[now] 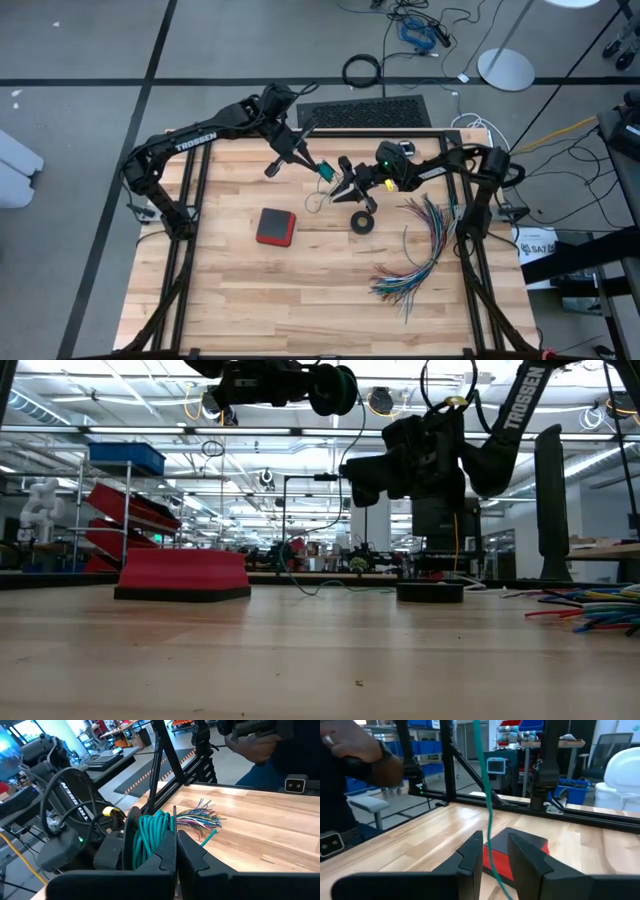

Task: Coiling cords
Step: Coil the green wire cable on the spool

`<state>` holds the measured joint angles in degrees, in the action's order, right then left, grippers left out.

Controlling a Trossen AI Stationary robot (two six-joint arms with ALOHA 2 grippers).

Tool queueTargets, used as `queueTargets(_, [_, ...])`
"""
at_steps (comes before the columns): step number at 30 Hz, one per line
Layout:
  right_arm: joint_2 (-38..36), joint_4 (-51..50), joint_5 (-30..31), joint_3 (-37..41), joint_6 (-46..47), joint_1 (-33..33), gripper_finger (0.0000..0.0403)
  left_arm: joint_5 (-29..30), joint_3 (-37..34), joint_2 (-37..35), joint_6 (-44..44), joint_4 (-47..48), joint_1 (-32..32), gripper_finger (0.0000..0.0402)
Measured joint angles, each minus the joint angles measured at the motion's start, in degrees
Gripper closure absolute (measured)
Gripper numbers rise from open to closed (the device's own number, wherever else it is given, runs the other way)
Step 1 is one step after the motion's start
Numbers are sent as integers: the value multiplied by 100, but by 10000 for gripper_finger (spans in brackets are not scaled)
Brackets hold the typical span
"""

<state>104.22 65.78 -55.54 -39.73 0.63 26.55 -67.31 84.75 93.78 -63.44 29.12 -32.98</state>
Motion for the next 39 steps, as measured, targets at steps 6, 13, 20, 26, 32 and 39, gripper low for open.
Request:
queueTargets(6, [0, -218, 108, -106, -262, -43, 328, -17, 0, 0, 0, -82, -2, 401])
queueTargets(13, [0, -238, 117, -106, -352, -124, 328, -20, 1, -2, -2, -177, -2, 402])
queueTargets(20, [-1, -353, 90, -213, -537, -238, 338, -41, 2, -2, -11, -213, -2, 402])
queueTargets(26, [-4, -429, -6, -215, -583, -202, 395, -154, 2, -2, -2, -203, -2, 402])
queueTargets(32, [-4, -451, 15, -215, -597, -202, 402, -379, 2, -2, -11, -188, -2, 402])
queueTargets(39, [-4, -1392, -2, -633, -702, 79, 402, -1354, 4, 86, -39, -189, 29, 402])
